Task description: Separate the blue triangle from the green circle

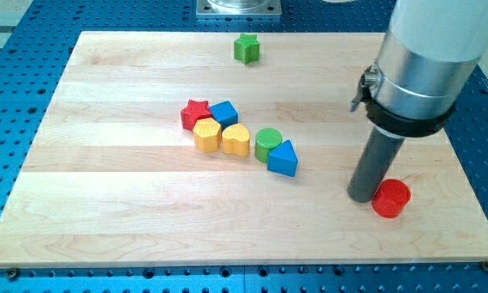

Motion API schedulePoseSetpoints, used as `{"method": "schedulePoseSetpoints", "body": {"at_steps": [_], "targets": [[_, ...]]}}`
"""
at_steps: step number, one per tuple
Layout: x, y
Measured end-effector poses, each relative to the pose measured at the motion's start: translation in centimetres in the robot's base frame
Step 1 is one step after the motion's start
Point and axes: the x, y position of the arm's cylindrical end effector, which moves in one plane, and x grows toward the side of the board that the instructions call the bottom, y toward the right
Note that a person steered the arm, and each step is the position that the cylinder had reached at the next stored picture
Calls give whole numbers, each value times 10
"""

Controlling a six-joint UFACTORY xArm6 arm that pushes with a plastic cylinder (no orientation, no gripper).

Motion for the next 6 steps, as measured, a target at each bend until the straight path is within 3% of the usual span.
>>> {"method": "schedulePoseSetpoints", "body": {"at_steps": [1, 2, 3, 4, 6], "targets": [[1, 25], [7, -37], [-19, -146], [-55, -155], [-49, -31]]}}
